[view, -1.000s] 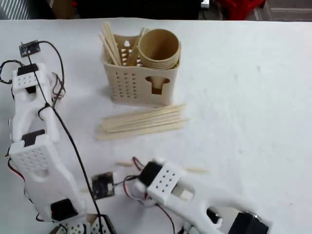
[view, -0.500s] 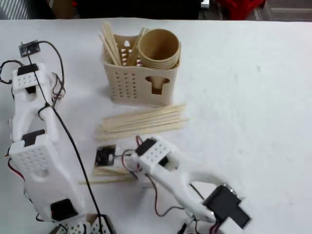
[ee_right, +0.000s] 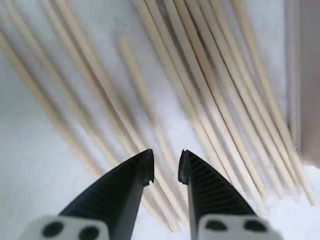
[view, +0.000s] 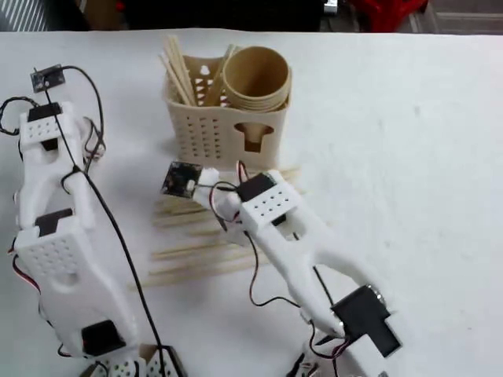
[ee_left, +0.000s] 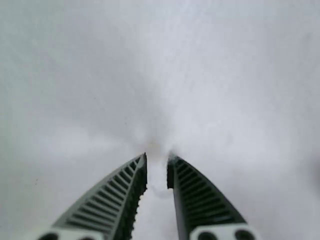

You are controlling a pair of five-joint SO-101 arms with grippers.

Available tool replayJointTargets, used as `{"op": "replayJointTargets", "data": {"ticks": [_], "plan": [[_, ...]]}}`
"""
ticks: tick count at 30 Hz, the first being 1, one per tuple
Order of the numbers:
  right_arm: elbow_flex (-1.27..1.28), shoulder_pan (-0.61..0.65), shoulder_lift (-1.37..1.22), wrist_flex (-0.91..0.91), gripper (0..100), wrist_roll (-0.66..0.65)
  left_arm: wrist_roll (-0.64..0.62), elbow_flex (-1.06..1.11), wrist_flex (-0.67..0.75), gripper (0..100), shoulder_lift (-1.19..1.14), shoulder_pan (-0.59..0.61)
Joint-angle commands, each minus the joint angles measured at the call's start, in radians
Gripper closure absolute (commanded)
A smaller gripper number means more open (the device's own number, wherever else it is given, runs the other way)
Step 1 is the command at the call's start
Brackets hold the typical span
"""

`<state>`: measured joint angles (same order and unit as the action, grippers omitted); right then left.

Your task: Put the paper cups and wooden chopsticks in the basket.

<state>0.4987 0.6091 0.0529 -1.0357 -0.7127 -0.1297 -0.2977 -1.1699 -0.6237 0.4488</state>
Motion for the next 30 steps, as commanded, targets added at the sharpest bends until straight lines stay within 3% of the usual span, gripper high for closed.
{"op": "replayJointTargets", "data": {"ticks": [1,10,14,19,22,25,30], "plan": [[-0.044,-0.085,0.142,-0.005,89.9,0.118,0.106,-0.077,-0.083,91,0.090,-0.022],[0.295,-0.340,0.786,-0.074,90.0,0.193,0.414,-0.110,-0.388,91,0.581,-0.140],[0.477,-0.524,0.954,-0.076,90.1,0.186,0.566,0.017,-0.509,91,0.777,-0.272],[0.641,-0.668,0.983,-0.070,90.1,0.071,0.690,0.295,-0.554,91,0.980,-0.496],[0.720,-0.697,0.984,-0.070,90.1,0.063,0.736,0.523,-0.511,91,1.078,-0.673],[0.792,-0.704,0.990,-0.036,90.1,0.072,0.744,0.746,-0.368,91,1.109,-0.808],[0.891,-0.746,0.987,0.065,90.1,0.072,0.747,0.924,-0.098,85,1.001,-0.872]]}}
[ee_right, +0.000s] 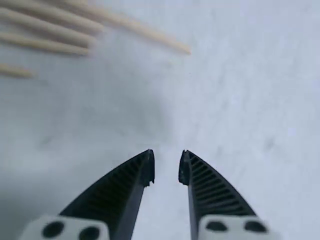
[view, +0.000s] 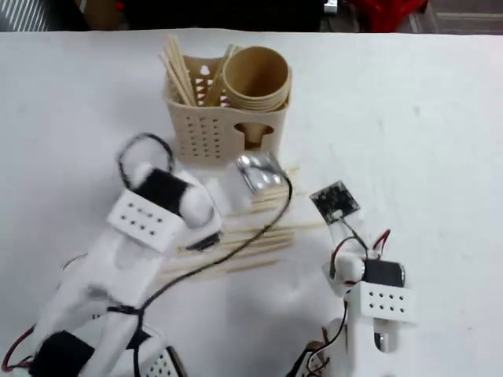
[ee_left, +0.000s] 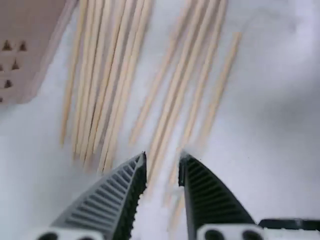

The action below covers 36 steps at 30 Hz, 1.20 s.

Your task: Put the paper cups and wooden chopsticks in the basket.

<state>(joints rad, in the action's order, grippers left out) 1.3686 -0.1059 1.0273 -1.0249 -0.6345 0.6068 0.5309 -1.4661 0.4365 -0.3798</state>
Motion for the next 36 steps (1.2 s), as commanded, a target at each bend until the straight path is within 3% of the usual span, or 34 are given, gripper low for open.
{"op": "replayJointTargets", "data": {"ticks": [1,10,25,30,36], "plan": [[0.034,-0.041,0.013,0.070,90.1,-0.008,0.012,0.094,0.238,85,-0.101,-0.047],[0.057,-0.053,0.018,0.097,90.1,-0.009,0.055,-0.178,0.298,86,-0.515,-0.047],[0.087,-0.053,0.018,0.147,90.1,-0.017,0.058,-0.178,0.310,86,-0.536,-0.108],[0.087,-0.053,0.018,0.147,90.1,-0.017,0.058,-0.183,0.321,82,-0.611,-0.159],[0.087,-0.053,0.018,0.147,90.1,-0.017,0.058,-0.189,0.381,84,-0.680,-0.157]]}}
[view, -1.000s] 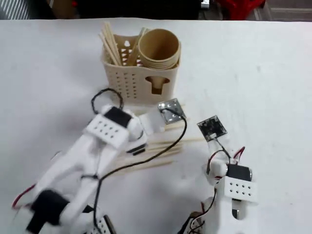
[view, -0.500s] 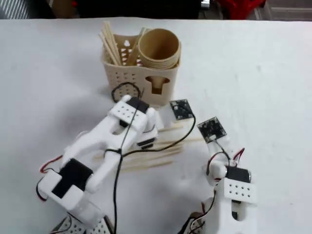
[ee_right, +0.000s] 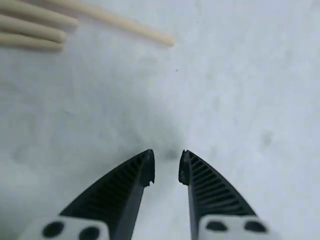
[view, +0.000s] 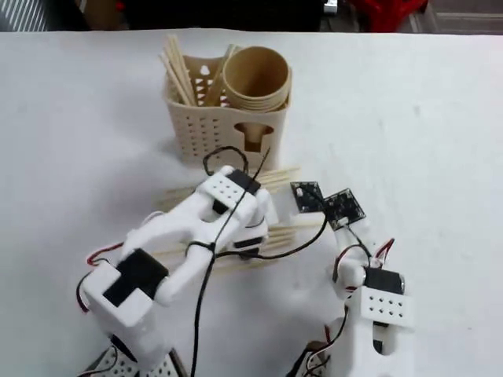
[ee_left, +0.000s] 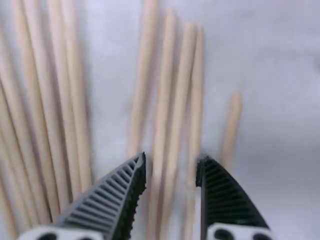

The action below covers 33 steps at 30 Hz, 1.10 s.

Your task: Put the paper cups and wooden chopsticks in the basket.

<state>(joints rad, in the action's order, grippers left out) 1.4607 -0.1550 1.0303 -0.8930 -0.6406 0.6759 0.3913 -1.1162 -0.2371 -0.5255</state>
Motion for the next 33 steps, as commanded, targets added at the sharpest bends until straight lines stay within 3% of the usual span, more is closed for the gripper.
{"op": "replayJointTargets", "data": {"ticks": [1,16,33], "plan": [[-0.005,-0.004,0.015,0.015,90.1,-0.011,-0.011,-0.049,0.031,84,-0.007,-0.012],[0.006,-0.004,0.015,0.021,90.1,-0.011,-0.008,-0.054,0.035,98,0.016,0.031],[0.017,-0.002,0.015,0.042,90.1,-0.011,-0.066,-0.290,-0.276,98,0.426,0.074]]}}
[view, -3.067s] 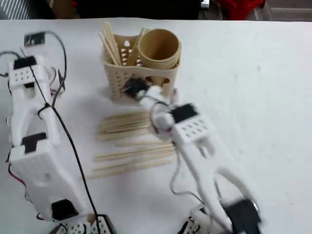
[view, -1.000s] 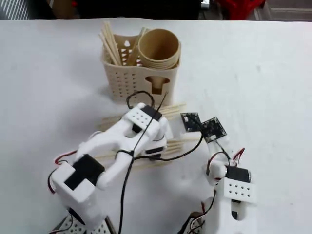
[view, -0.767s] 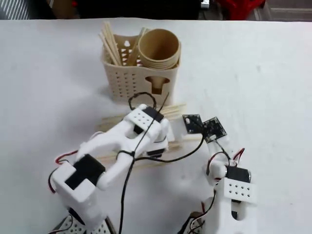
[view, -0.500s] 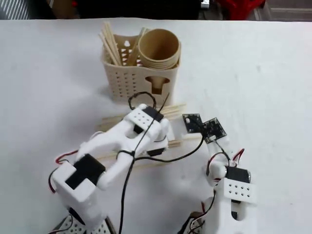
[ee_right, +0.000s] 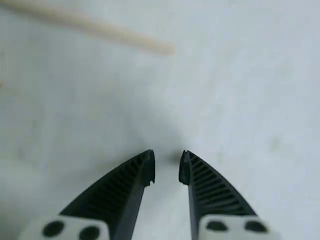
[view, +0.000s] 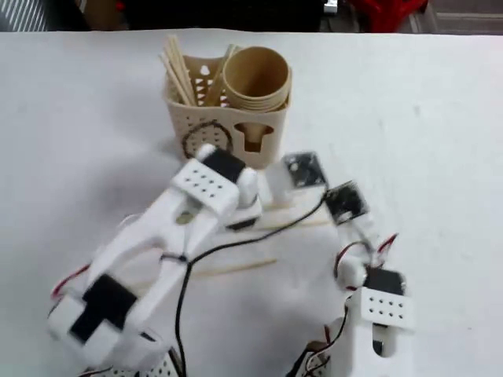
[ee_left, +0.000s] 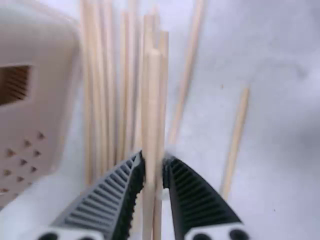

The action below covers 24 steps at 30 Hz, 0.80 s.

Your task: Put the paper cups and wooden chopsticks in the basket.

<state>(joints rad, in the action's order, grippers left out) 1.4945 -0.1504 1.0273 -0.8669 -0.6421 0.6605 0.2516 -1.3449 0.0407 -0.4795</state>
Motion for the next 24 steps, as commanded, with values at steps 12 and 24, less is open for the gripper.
{"op": "replayJointTargets", "data": {"ticks": [12,24], "plan": [[-0.017,-0.007,0.018,0.016,90.1,-0.008,-0.176,-0.577,-0.184,98,0.254,0.091],[-0.017,-0.007,0.018,0.016,90.1,-0.003,-0.292,-0.775,0.009,98,0.252,0.125]]}}
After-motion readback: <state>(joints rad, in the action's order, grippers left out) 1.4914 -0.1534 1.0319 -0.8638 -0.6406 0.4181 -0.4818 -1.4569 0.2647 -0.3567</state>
